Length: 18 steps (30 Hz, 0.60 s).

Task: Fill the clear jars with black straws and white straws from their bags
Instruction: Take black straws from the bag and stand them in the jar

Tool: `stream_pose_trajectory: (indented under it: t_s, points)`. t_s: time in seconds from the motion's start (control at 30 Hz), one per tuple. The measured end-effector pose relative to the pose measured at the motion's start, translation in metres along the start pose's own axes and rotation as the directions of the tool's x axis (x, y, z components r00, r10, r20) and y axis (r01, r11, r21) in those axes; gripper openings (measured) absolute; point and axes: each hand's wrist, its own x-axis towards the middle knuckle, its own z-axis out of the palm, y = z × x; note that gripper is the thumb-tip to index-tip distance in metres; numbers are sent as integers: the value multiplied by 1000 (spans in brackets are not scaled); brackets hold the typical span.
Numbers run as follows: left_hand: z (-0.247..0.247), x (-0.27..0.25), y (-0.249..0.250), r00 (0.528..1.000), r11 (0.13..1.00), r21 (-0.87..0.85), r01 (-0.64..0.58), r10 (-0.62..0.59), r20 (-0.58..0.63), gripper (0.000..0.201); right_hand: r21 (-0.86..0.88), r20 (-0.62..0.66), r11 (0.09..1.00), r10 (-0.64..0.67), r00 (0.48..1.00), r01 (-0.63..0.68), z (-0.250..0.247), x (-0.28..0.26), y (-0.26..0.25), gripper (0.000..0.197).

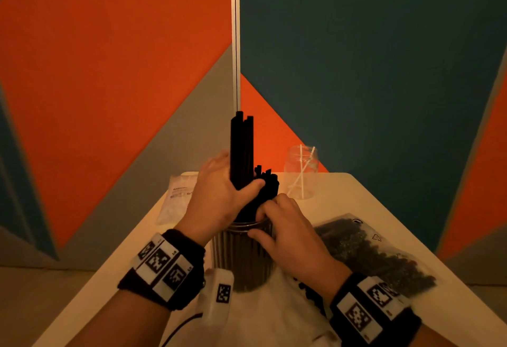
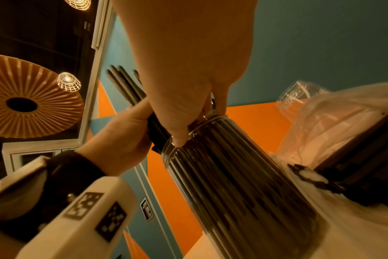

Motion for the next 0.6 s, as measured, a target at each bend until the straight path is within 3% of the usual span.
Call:
stream_pose_trajectory:
  t_s: [0.07, 0.2, 0.3, 0.4, 0.5, 0.6]
  points:
    - [4, -4, -6, 999, 996, 91, 18, -21, 29, 30, -12, 2, 1000, 3, 1000, -3, 0, 0, 0, 25]
    - [8, -12, -15, 989, 948, 313, 54, -93, 111, 59, -14, 21, 1000, 18, 1000, -17, -1, 2, -1, 25]
    - [-7, -3, -3, 987, 984, 92, 150, -154, 41, 75, -9, 34, 1000, 22, 999, -21, -3, 2, -2, 25]
    - [-30, 24, 22, 990, 995, -63, 72, -79, -117, 91, -14, 27, 1000, 17, 999, -17, -4, 0, -2, 24]
    - [-47, 59, 44, 982, 997, 25, -73, 76, -175, 80, -2, 20, 1000, 12, 1000, -12, -4, 0, -2, 22]
    - [-44, 73, 50, 996, 987, 135, -89, 91, -13, 68, -8, 22, 1000, 11, 1000, -10, -4, -1, -1, 22]
